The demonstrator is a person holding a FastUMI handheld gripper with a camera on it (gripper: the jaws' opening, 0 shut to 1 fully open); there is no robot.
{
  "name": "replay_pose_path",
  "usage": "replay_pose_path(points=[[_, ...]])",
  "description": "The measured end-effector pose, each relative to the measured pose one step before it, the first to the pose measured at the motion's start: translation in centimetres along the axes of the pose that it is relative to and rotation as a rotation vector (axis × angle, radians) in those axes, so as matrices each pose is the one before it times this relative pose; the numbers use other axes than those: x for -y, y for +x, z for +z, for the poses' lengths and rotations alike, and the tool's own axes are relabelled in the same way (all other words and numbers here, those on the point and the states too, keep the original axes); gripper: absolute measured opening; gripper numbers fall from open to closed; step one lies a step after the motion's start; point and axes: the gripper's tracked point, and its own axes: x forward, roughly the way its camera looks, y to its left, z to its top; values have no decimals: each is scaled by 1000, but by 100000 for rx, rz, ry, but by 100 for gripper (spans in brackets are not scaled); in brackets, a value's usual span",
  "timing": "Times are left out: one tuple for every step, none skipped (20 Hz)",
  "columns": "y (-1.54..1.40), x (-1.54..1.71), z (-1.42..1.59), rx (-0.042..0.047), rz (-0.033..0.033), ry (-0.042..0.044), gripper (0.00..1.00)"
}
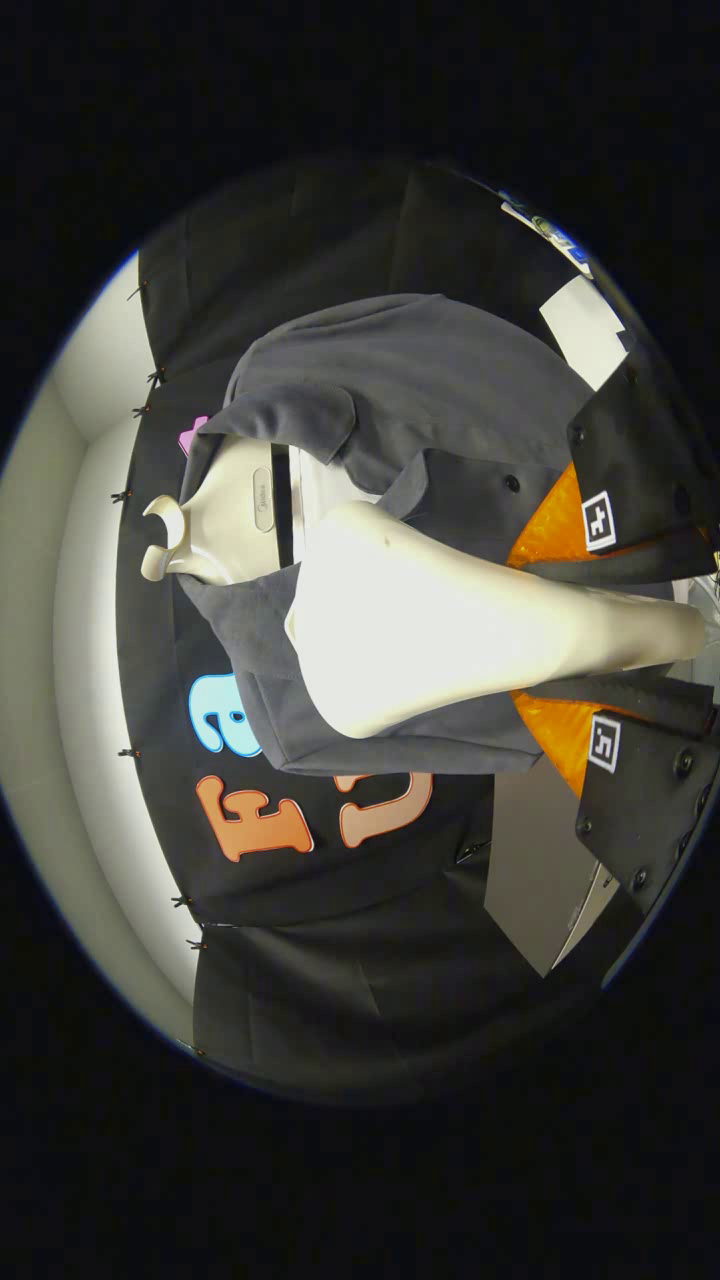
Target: Iron the clothes twice with a garment steamer, once on the left side and once on the right side.
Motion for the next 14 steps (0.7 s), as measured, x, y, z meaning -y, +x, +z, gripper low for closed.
replay_pose_path(points=[[594,279,-145,-245,896,205,45],[550,328,-196,-338,961,-99,45],[525,325,-405,-850,717,-162,45],[524,437,-550,-1024,645,81,46],[353,389,-552,-1072,628,249,46],[410,343,-612,-1040,616,88,46],[277,290,-598,-958,547,22,46],[235,253,-500,-661,907,-83,46],[151,260,-464,-459,552,-182,46],[137,286,-545,-664,271,-673,46],[165,213,-498,-344,-9,-706,46],[282,222,-590,-371,183,-585,46],[161,125,-235,-426,182,-304,46],[89,111,-470,-689,194,3,46]])
